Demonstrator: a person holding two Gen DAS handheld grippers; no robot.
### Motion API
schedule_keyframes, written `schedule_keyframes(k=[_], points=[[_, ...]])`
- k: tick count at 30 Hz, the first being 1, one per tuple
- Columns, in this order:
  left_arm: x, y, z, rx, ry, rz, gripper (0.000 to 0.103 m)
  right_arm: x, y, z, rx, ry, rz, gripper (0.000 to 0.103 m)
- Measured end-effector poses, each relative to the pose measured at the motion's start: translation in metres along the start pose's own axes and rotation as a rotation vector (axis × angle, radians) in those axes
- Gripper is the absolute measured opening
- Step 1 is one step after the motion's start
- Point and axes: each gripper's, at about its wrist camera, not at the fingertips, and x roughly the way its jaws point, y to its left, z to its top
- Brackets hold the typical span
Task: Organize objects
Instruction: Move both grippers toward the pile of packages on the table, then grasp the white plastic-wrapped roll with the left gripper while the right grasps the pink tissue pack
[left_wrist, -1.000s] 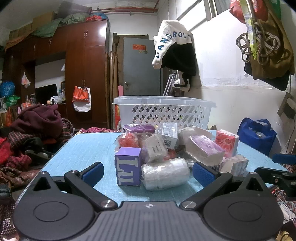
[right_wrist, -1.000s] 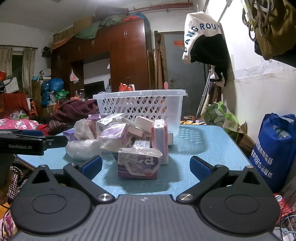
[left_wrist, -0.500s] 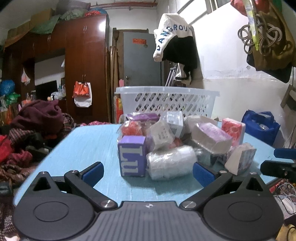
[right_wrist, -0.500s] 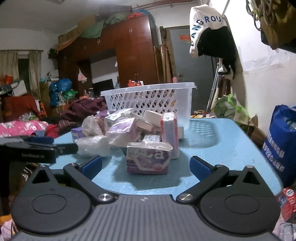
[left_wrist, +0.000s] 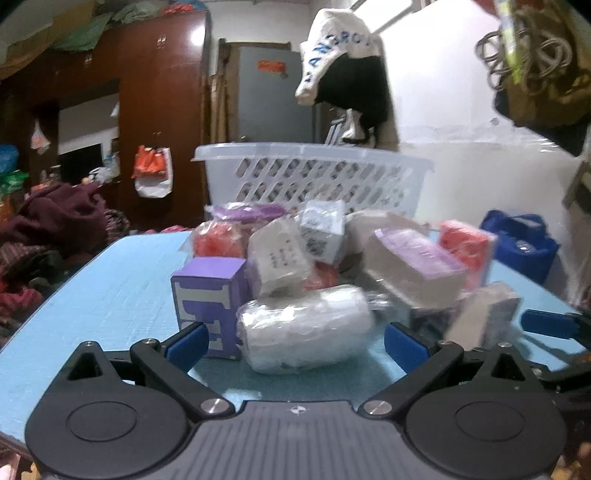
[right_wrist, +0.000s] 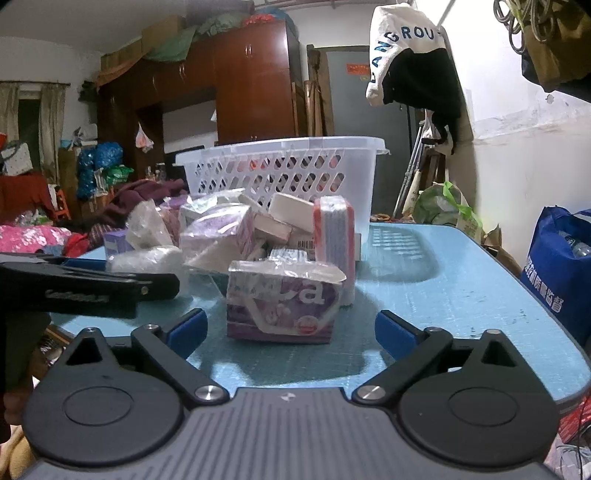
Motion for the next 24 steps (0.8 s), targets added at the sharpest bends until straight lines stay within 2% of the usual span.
schedule_keyframes(k=[1,4,7,18,24], points=[[0.004,0.001,0.000,-0.005,0.008,0.008,0.097,0.002,-0.001,0.000,0.000,0.001,-0.005,0.095],[0.007,0.003,-0.003,-0.014,0.018,-0.015,0.079,0.004,-0.003,-0.001,0.004,0.000,-0.011,0.086],[0.002,0.005,-0.004,-0.018,0.015,-0.025,0.076,0.005,-0.002,-0.001,-0.007,-0.002,-0.025,0.068],[-0.029,0.019,-0.008,-0.016,-0.036,-0.093,0.076,-0.023,-0.005,0.005,-0.019,-0.036,-0.002,0.068],[-0.036,0.015,-0.013,0.001,-0.037,-0.118,0.076,-0.027,0.000,0.007,-0.028,-0.023,0.026,0.068]])
